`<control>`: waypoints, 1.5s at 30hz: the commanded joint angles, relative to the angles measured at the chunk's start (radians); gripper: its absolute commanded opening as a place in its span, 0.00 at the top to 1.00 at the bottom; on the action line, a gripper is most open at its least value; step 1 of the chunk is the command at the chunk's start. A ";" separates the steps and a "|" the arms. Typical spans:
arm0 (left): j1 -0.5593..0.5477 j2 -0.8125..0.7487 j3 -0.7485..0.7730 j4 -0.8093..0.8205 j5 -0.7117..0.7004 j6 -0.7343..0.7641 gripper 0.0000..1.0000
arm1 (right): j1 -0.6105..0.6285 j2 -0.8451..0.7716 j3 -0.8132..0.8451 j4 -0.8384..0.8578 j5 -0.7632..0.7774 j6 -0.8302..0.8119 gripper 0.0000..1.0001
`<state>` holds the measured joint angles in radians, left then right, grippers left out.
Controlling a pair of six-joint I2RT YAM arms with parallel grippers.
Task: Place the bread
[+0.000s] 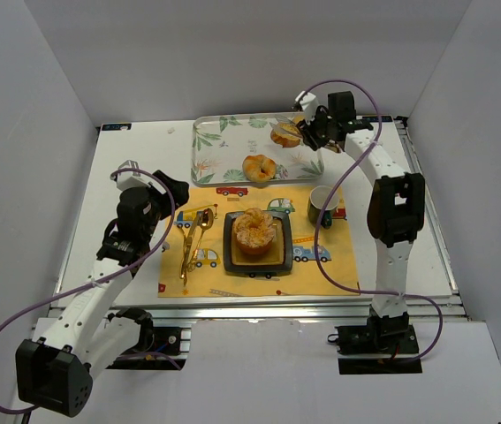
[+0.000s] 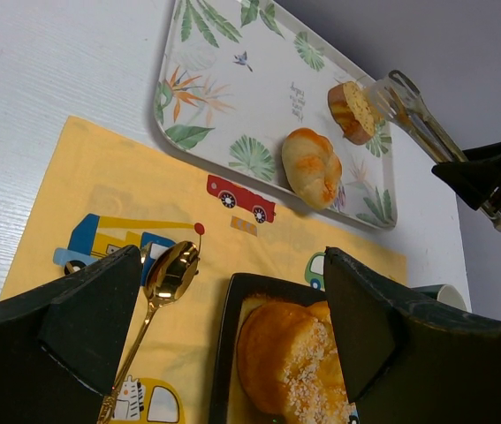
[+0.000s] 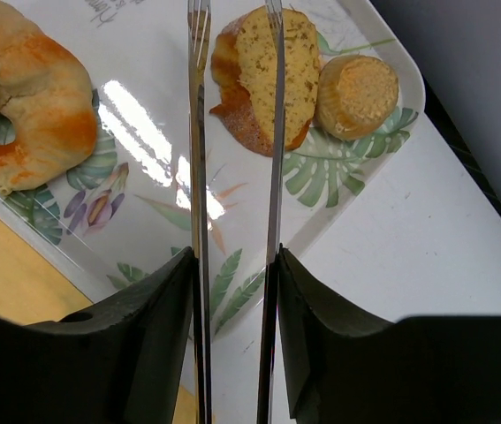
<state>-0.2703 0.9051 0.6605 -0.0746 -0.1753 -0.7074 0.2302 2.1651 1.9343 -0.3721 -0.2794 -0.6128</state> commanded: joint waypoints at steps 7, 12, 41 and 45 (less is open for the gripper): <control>0.006 -0.018 -0.002 -0.001 -0.007 0.000 0.08 | -0.006 0.071 0.107 -0.025 0.025 -0.015 0.53; 0.006 -0.023 -0.007 -0.004 -0.012 -0.003 0.08 | -0.005 0.111 0.141 -0.059 0.026 -0.027 0.53; 0.008 0.003 -0.002 0.016 0.000 0.003 0.08 | 0.000 0.220 0.284 -0.254 0.137 -0.100 0.78; 0.009 -0.008 -0.007 0.012 -0.003 0.000 0.08 | -0.003 0.202 0.281 -0.284 0.082 -0.099 0.88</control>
<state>-0.2687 0.9199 0.6605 -0.0742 -0.1753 -0.7074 0.2295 2.3825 2.1708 -0.6197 -0.1619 -0.7002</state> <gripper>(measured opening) 0.921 0.237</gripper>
